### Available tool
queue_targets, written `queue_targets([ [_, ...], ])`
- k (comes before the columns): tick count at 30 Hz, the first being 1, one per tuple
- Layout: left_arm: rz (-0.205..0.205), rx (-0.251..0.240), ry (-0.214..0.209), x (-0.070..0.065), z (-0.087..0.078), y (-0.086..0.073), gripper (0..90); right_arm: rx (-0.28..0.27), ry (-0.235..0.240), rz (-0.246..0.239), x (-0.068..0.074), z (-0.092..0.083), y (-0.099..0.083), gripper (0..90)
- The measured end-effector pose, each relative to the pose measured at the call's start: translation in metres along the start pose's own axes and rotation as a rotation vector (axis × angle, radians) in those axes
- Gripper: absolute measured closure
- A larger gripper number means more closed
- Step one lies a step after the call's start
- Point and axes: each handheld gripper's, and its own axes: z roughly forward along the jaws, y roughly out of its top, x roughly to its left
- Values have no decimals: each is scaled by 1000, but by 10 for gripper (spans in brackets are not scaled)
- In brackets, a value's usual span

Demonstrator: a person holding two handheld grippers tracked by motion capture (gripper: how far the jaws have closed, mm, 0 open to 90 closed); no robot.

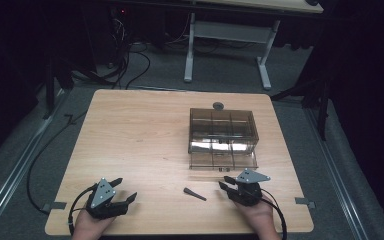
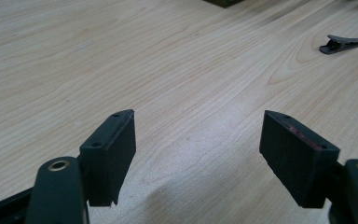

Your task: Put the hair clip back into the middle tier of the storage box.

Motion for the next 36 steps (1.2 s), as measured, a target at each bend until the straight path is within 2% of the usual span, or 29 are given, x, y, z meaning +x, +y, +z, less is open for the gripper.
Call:
queue_targets([
  [7, -4, -9, -6, 0, 0, 0, 273, 16, 25, 13, 0, 3, -1, 666],
  [16, -2, -12, -11, 0, -1, -1, 270, 19, 33, 31, -2, 3, -1, 668],
  [21, 3, -1, -10, 0, 0, 0, 272, 23, 42, 14, -1, 3, 0, 662],
  [25, -5, -4, -12, 0, 0, 0, 272, 22, 63, 24, 1, 4, 2, 645],
  [30, -7, -3, -13, 1, 0, 0, 270, 12, 72, -8, 12, 7, 10, 622],
  [33, -5, -6, -13, 0, 0, 0, 270, -2, 99, -15, 19, 11, 12, 631],
  [36, -4, -1, -19, 1, 0, 0, 270, 11, 122, -19, 26, 17, 16, 627],
])
